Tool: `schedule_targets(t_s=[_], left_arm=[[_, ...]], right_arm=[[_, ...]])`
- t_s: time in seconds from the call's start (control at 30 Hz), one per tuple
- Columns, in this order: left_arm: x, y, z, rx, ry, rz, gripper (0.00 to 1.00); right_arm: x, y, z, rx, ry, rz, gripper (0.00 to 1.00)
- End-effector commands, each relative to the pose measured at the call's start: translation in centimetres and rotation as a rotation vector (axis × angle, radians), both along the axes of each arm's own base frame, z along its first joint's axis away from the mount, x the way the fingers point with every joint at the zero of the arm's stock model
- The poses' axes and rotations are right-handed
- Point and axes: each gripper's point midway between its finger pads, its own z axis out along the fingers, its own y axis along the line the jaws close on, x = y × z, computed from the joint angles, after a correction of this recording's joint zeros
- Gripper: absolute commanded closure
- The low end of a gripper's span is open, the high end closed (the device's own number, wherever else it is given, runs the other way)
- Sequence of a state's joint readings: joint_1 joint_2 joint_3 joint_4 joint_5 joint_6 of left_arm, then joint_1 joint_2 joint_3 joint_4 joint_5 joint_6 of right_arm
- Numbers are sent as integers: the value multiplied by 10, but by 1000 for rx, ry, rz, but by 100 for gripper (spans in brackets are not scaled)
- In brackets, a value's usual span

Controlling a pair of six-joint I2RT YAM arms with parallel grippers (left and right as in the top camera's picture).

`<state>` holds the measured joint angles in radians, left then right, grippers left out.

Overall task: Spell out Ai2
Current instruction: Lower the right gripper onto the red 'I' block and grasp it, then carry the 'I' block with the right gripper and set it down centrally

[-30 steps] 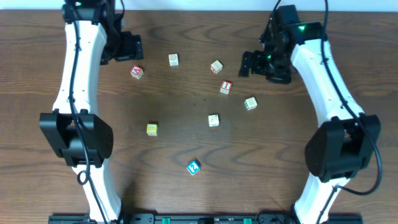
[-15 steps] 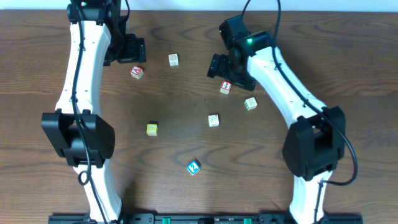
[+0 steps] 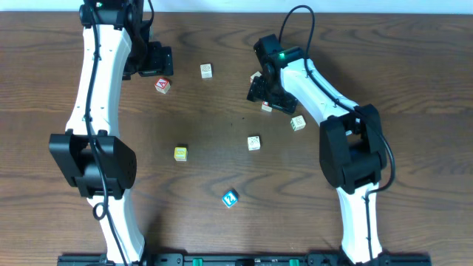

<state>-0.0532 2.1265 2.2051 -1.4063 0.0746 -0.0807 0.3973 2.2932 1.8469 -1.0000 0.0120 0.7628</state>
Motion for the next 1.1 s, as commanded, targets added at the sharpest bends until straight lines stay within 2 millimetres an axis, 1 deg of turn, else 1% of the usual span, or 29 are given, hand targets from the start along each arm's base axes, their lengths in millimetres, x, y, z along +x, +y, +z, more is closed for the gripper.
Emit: schedule_targets(t_s=[0.0, 0.07, 0.1, 0.2, 0.33, 0.4, 0.5, 0.57, 0.6, 0.7, 0.83, 0.9, 1.07], left_arm=[[2, 5, 2, 12, -6, 2, 5], [2, 5, 2, 12, -6, 2, 5], [2, 5, 2, 12, -6, 2, 4], [2, 5, 2, 12, -5, 2, 5], [1, 5, 1, 12, -1, 2, 5], [0, 5, 1, 12, 0, 2, 5], [0, 5, 1, 12, 2, 2, 5], [0, 5, 1, 12, 2, 2, 5], [0, 5, 1, 12, 1, 2, 5], [0, 5, 1, 12, 2, 2, 5], [-2, 5, 1, 13, 10, 2, 5], [-5, 5, 1, 14, 24, 2, 5], [-12, 9, 0, 32, 49, 5, 5]], right_arm=[[7, -3, 0, -10, -17, 5, 27], [8, -3, -1, -9, -22, 14, 37], [9, -2, -1, -9, -26, 22, 41], [10, -2, -1, -9, -31, 35, 49], [10, -2, -1, -11, -29, 37, 64], [9, -2, -1, -11, -28, 38, 69], [9, 0, -1, -12, -29, 61, 70], [7, 3, -1, -9, -27, 89, 75], [6, 8, -1, -4, -25, 120, 77], [-1, 21, -1, 4, -22, 201, 74], [-13, 40, -1, -5, -14, 285, 74], [-21, 51, -1, -8, -6, 314, 75], [-43, 74, -2, -7, 26, 375, 76]])
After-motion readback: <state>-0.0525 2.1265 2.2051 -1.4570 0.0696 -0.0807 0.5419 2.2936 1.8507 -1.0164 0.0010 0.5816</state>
